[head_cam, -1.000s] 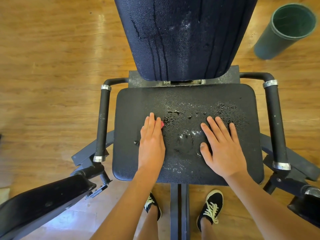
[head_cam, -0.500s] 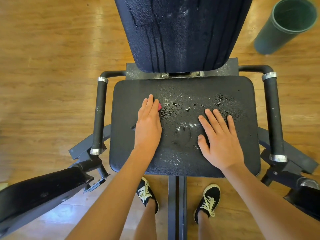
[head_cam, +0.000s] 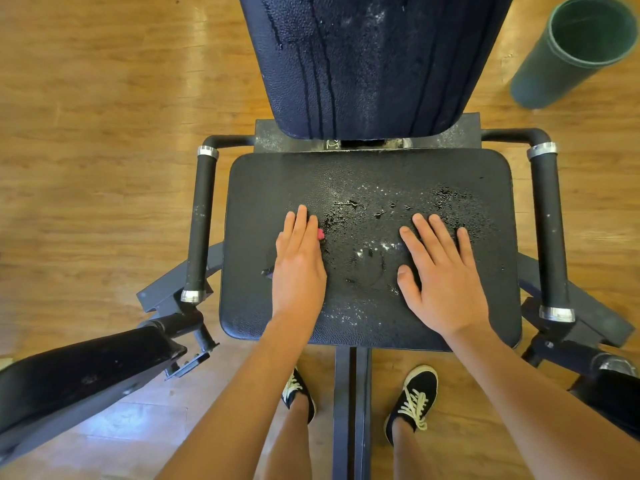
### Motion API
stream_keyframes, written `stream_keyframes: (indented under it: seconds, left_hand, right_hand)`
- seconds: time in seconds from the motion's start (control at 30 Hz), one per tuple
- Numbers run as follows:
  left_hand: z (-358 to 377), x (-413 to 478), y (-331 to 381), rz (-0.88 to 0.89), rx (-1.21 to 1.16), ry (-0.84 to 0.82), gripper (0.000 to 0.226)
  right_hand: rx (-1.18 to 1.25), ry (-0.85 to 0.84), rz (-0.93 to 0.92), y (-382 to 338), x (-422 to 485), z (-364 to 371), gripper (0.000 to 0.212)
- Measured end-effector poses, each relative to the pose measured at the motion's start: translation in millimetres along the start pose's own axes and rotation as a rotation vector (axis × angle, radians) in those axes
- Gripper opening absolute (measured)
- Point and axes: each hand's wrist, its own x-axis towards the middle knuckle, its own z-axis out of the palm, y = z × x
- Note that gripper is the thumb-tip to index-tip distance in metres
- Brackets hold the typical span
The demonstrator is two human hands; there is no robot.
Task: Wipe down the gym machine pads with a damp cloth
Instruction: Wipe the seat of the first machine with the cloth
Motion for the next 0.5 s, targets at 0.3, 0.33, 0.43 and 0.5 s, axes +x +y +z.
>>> stream_keyframes:
  seconds: [0.3, 0.33, 0.43, 0.5]
  left_hand:
    - [-4, 21, 4, 0.047, 0.030, -0.067, 0.044]
    - [-6, 15, 3, 0.061, 0.033, -0.082, 0.045]
    - [-11, -5, -1, 0.098, 0.029, -0.108, 0.045]
    - [-13, -23, -4, 0.124, 0.035, -0.095, 0.044]
  right_hand:
    - [-0.010, 0.006, -0.004, 0, 0, 0, 0.058]
    - [-0.011, 0.005, -0.003, 0, 0, 0, 0.058]
    - [-0.001, 0.010, -0.002, -1, 1, -1, 0.058]
    - [0.010, 0.018, -0.002, -1, 1, -1, 0.058]
